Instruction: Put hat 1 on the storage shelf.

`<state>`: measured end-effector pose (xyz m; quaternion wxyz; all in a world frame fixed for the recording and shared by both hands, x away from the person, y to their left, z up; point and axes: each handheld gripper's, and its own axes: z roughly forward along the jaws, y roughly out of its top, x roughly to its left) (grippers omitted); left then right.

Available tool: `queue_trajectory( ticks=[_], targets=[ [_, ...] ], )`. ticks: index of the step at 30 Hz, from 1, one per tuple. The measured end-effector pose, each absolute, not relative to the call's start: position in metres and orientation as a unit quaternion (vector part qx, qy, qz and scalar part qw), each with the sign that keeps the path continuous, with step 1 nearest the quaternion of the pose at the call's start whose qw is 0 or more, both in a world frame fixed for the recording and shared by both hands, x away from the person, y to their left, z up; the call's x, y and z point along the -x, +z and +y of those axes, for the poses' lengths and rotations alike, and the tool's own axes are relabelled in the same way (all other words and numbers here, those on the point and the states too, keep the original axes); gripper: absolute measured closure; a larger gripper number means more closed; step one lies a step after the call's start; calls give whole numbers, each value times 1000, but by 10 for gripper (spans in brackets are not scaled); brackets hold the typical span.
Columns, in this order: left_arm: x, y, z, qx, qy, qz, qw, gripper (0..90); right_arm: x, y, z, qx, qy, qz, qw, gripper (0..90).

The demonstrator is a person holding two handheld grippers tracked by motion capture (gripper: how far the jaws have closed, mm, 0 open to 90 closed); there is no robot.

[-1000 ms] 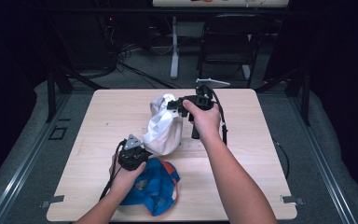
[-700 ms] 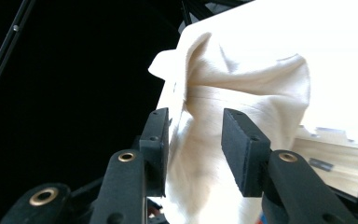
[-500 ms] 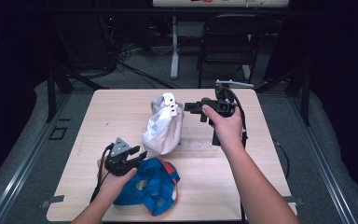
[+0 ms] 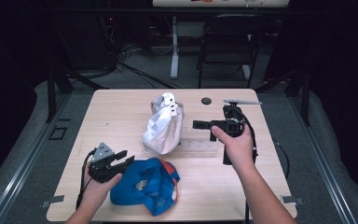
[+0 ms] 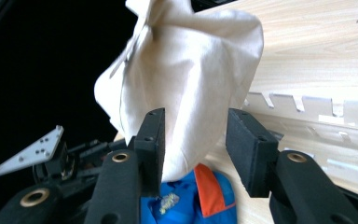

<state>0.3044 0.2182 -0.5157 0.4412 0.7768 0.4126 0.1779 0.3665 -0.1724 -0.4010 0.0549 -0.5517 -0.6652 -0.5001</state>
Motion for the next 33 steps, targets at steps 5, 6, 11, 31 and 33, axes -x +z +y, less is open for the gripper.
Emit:
queue_trajectory(
  ticks=[5,6,11,31,33],
  targets=[
    [-306,-521,225,-778,170,418,437,593,-357,-411,-168,544,-487,-682,31,540],
    [-306,-523,227,-776,167,422,439,593,-352,-417,-166,537,-483,-692,21,541],
    [-305,-525,231,-781,163,412,440,593,-341,-431,-157,534,-457,-712,8,559],
    [-299,-537,240,-783,167,421,425,591,-299,-514,-140,518,-441,-733,21,551],
    [-299,-538,241,-783,170,420,425,591,-298,-521,-135,511,-437,-740,25,551]
  ],
)
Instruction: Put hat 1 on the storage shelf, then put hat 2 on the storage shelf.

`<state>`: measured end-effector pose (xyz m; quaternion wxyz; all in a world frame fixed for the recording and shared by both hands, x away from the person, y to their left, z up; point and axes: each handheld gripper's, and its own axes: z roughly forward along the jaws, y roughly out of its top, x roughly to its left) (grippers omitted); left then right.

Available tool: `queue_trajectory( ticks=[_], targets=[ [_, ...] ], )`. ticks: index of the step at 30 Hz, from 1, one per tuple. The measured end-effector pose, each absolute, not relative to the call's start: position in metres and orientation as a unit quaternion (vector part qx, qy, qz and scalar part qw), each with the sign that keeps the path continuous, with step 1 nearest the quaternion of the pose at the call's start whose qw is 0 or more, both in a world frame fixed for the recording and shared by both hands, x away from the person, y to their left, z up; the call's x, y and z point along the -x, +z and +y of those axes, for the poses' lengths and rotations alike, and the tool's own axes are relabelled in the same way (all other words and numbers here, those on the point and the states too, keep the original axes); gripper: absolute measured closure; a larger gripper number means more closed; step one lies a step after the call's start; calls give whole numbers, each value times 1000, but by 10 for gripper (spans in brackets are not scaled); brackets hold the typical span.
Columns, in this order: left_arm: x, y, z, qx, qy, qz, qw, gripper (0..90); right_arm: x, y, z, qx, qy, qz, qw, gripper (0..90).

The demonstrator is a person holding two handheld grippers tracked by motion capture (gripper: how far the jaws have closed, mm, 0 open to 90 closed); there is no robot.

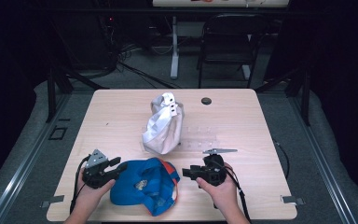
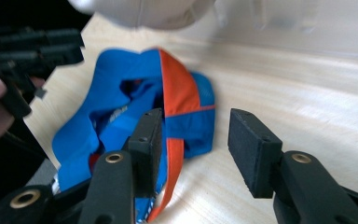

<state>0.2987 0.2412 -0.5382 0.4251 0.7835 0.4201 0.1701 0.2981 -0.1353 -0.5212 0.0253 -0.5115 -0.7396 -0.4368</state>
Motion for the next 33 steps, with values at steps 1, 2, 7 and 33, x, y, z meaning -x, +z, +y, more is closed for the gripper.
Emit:
queue_trajectory(
  ticks=[1,2,7,33],
  targets=[
    [-298,-538,242,-786,168,421,421,591,-298,-524,-133,509,-433,-744,28,551],
    [-299,-539,243,-785,167,421,423,591,-298,-527,-131,508,-430,-746,32,551],
    [-298,-541,249,-785,167,424,420,591,-303,-538,-124,508,-429,-743,79,550],
    [-296,-541,247,-785,174,421,420,591,-304,-580,-107,519,-393,-736,186,552]
  ],
)
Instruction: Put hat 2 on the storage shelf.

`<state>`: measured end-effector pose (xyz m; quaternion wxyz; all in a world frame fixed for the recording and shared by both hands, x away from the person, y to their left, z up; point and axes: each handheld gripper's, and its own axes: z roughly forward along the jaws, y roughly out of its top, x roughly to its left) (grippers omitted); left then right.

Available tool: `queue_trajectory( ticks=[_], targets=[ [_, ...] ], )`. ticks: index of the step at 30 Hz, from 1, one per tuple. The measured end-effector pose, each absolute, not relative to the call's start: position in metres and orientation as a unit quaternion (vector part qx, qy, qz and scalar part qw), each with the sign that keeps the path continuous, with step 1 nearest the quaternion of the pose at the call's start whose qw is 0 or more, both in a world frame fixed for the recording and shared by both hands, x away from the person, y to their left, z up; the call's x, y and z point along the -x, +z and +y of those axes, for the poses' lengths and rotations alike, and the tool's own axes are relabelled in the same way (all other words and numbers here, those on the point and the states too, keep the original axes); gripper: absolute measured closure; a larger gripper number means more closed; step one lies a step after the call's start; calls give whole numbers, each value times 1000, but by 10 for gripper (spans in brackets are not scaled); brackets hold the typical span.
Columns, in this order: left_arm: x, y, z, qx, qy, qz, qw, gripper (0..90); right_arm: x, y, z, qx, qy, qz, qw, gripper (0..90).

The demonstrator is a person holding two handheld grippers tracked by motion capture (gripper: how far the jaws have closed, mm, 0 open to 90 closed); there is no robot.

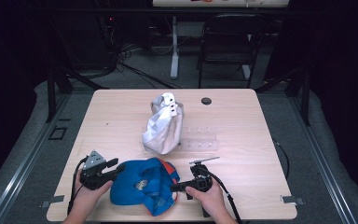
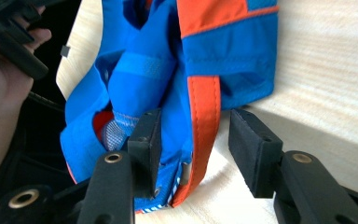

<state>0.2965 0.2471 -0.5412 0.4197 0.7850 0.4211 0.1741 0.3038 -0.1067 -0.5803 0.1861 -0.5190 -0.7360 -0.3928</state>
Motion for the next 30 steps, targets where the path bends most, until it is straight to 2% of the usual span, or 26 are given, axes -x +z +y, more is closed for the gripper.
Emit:
queue_trajectory(
  ticks=[9,15,16,18,30],
  targets=[
    [-296,-540,244,-788,180,418,414,591,-300,-579,-105,501,-396,-742,205,582],
    [-297,-541,243,-789,179,420,411,591,-302,-576,-112,510,-412,-720,227,681],
    [-297,-541,244,-791,177,420,409,591,-303,-575,-114,514,-412,-716,232,734],
    [-297,-541,244,-792,177,418,408,591,-303,-574,-115,521,-414,-706,241,766],
    [-298,-542,243,-793,176,418,406,591,-303,-562,-119,521,-433,-696,238,771]
  ],
)
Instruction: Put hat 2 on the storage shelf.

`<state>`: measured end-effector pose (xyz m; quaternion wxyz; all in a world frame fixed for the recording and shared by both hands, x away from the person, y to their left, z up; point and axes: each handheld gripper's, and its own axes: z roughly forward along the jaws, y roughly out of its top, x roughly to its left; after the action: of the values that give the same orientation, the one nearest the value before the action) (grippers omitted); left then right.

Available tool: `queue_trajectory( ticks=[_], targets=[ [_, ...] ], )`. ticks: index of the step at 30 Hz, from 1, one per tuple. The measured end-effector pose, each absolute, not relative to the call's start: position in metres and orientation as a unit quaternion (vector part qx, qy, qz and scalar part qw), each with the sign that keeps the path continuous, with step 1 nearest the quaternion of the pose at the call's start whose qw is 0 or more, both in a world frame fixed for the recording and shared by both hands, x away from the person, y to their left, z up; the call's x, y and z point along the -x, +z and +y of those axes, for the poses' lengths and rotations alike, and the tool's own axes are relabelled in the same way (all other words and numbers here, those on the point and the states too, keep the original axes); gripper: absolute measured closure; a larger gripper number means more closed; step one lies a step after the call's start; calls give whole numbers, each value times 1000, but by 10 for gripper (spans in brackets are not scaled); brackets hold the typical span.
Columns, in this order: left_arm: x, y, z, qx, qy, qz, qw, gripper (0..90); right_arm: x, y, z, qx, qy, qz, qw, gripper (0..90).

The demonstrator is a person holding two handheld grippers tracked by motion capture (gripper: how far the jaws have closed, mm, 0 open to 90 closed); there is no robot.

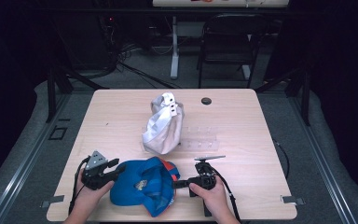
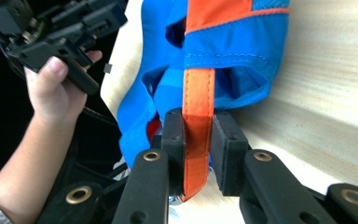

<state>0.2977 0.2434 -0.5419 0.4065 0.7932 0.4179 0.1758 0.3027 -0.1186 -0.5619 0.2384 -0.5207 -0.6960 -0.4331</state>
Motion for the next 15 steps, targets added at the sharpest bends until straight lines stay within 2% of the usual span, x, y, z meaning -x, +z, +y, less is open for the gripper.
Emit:
queue_trajectory(
  ticks=[6,15],
  targets=[
    [-298,-542,244,-792,177,420,406,590,-305,-551,-125,534,-447,-672,249,773],
    [-297,-542,244,-792,179,420,405,590,-315,-513,-130,541,-448,-669,245,776]
  ],
)
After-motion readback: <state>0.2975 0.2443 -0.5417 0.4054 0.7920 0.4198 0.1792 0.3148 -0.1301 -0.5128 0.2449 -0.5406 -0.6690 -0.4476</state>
